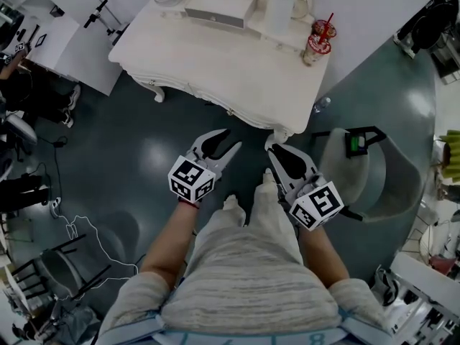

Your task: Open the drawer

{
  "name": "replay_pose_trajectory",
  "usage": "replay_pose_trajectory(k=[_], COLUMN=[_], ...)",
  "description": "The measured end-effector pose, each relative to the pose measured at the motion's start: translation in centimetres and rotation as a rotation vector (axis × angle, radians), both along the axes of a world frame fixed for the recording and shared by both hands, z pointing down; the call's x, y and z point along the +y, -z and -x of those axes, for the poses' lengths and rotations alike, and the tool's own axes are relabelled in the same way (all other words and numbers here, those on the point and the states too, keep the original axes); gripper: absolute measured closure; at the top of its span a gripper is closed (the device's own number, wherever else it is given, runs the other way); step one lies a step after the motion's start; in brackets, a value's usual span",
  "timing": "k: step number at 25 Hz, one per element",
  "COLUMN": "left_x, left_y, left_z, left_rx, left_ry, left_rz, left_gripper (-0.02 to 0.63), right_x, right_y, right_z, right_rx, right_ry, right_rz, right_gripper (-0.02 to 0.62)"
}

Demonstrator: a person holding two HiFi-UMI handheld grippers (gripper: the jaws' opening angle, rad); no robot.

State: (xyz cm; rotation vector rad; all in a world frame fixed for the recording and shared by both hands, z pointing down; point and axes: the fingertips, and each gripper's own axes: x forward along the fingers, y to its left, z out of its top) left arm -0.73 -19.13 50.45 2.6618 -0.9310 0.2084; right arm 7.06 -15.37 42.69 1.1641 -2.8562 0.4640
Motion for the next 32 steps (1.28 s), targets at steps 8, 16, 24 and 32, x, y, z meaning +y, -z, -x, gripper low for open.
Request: replay_pose_trajectory(k=[8, 16, 24, 32], left_x=[-2.5, -4.0, -5.8, -7.9], left_y=[-3.7, -7.8, -12.1, -16.0], left_z=[0.1, 0.3, 0.9, 0.8], left_rx=[-0.055, -0.136, -0.235, -0.316], left_ry=[0.019, 0.034, 0.064, 0.065], left_rz=[0.06, 0.114, 0.155, 0.208], left_gripper=[0.449, 0.449, 0.449, 0.449], right_x=[-1.3, -2.5, -3.2, -3.3], right_y=[-1.3, -2.2, -3.0, -4.6], right_z=[-0.5, -0.4, -1.3, -2.3], right_rx=[0.01, 0.013, 0.013, 0.026], right_ry=[-0.008, 0.001, -0.01, -0.012], right_rz=[0.021, 0.03, 0.046, 0.084], right_gripper=[0.583, 0.583, 0.583, 0.583])
